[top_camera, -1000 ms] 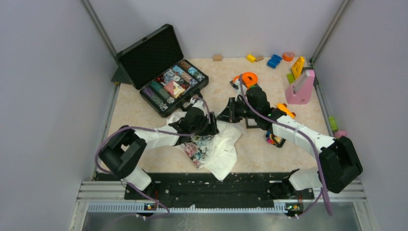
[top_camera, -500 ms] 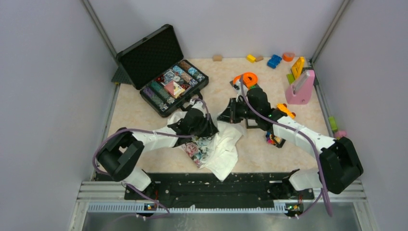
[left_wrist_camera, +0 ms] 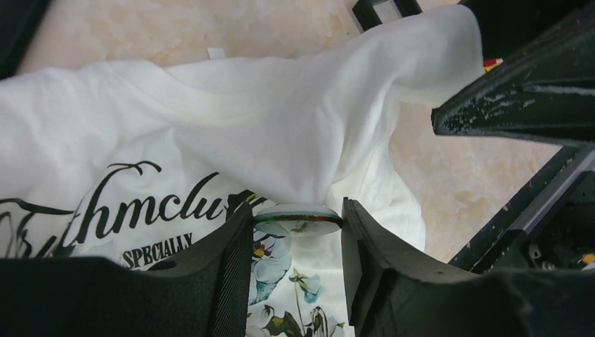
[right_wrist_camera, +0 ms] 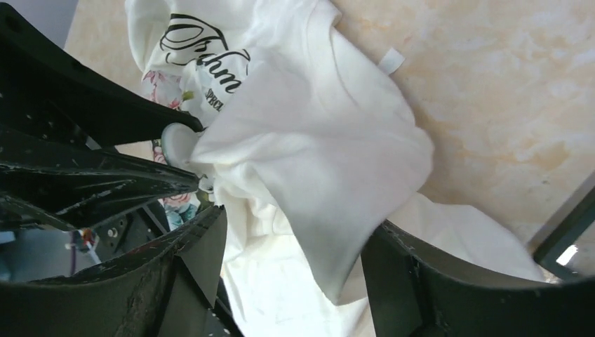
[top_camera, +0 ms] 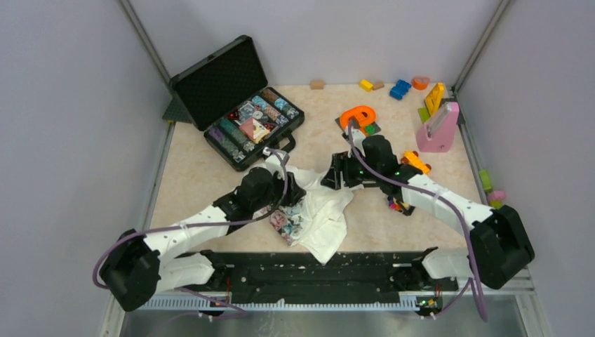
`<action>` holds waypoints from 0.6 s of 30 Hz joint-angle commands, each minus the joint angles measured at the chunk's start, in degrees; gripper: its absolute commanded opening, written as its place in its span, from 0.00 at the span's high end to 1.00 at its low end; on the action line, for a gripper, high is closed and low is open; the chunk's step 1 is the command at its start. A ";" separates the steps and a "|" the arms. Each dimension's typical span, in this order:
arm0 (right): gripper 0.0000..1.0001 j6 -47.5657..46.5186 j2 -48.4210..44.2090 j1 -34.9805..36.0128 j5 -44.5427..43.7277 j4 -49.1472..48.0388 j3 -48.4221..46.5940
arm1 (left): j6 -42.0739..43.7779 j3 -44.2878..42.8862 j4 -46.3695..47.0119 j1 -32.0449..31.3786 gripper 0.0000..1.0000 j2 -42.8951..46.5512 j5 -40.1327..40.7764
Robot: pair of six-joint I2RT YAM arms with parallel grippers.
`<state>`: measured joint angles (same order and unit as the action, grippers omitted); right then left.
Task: Remove the brooch from the garment
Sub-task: Remove the brooch from the clothes.
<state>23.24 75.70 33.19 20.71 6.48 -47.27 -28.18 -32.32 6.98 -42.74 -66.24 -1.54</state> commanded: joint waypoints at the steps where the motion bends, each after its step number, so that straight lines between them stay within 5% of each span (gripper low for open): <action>1: 0.30 -8.18 -7.50 -0.52 -0.62 0.75 -1.27 | 13.31 2.31 4.81 0.19 0.58 7.70 -4.88; 8: 0.34 -13.34 -18.42 -0.55 -3.31 -4.20 1.51 | 31.62 13.24 26.59 0.20 0.55 18.75 -7.31; 12: 0.37 -15.34 -21.42 -0.50 -0.32 -10.80 5.33 | 40.96 15.25 32.10 0.44 0.53 19.96 -17.43; 18: 0.40 -13.67 -21.37 -0.49 14.82 -21.08 8.11 | 41.41 14.72 40.39 6.31 0.61 17.03 -36.70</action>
<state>10.02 54.11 33.19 25.30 -4.91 -39.53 9.30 -17.32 34.68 -40.58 -47.66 -21.87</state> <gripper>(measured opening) 0.608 0.493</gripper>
